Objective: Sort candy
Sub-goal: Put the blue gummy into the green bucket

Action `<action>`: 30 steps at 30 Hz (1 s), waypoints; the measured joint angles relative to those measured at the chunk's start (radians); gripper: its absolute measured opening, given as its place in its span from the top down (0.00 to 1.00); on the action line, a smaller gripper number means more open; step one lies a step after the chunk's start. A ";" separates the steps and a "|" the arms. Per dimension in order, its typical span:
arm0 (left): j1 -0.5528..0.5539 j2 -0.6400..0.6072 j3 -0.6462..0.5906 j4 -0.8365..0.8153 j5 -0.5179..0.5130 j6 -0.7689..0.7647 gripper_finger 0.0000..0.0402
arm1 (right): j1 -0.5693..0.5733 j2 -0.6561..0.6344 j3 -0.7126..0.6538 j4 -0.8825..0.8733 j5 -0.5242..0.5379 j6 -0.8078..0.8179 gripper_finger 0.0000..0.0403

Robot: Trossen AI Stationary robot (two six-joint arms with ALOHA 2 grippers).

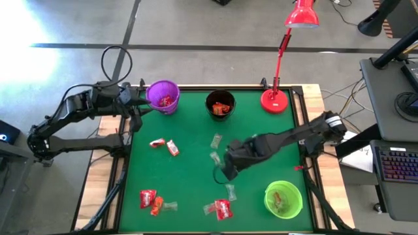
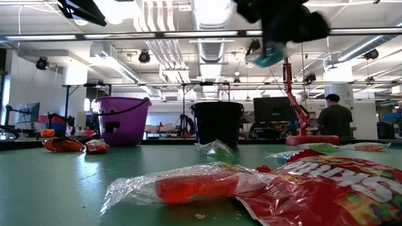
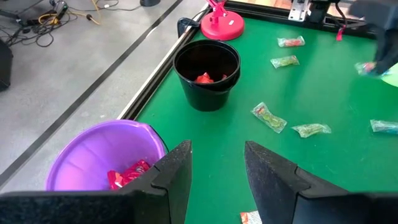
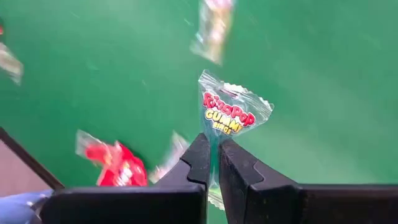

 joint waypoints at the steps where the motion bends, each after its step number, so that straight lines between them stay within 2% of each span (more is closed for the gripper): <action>1: 0.000 0.000 0.000 0.000 0.000 0.000 0.67 | 0.022 -0.008 0.000 -0.025 0.010 0.040 0.97; 7: 0.000 0.001 0.000 0.001 0.000 0.000 0.67 | 0.162 -0.043 0.000 -0.142 0.018 0.289 0.97; 19: 0.000 0.002 0.000 -0.001 0.000 0.000 0.67 | 0.446 -0.081 0.000 -0.181 0.036 0.780 0.97; 23: 0.000 0.002 0.000 -0.002 0.000 0.000 0.67 | 0.511 -0.081 0.000 -0.175 0.001 0.866 0.97; 30: 0.000 0.002 0.000 -0.005 0.000 0.000 0.67 | 0.553 -0.081 0.000 -0.247 -0.016 0.959 0.97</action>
